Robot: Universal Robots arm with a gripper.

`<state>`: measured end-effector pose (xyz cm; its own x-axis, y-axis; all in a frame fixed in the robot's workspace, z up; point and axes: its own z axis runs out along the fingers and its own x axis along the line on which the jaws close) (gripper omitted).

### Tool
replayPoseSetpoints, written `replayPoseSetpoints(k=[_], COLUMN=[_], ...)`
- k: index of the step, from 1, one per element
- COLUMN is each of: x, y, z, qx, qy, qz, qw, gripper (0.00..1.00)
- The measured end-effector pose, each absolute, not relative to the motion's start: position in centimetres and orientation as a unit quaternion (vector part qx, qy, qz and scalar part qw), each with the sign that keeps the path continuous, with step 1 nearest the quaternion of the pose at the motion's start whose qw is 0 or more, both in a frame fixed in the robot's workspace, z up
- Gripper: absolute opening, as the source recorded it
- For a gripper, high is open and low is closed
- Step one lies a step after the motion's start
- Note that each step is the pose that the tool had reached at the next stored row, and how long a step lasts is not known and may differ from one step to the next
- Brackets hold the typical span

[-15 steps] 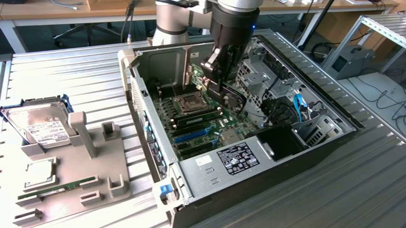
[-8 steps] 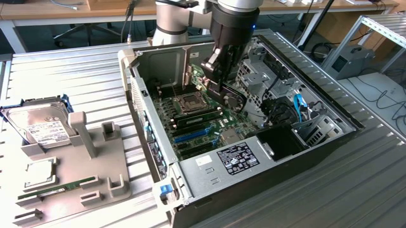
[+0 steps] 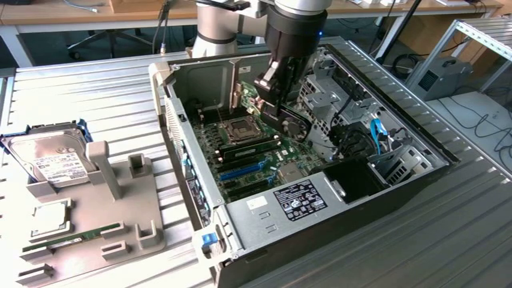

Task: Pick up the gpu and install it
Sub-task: 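Insert the gpu into the slot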

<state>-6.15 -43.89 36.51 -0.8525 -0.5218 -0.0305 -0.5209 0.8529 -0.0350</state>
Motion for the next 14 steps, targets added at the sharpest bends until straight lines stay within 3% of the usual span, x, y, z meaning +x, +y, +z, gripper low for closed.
replayPoseSetpoints(k=[14], x=[-6.15], y=[-43.89], z=[36.51], qx=[-0.29], qy=[0.957], qz=[-0.012], qw=[0.02], gripper=[0.26])
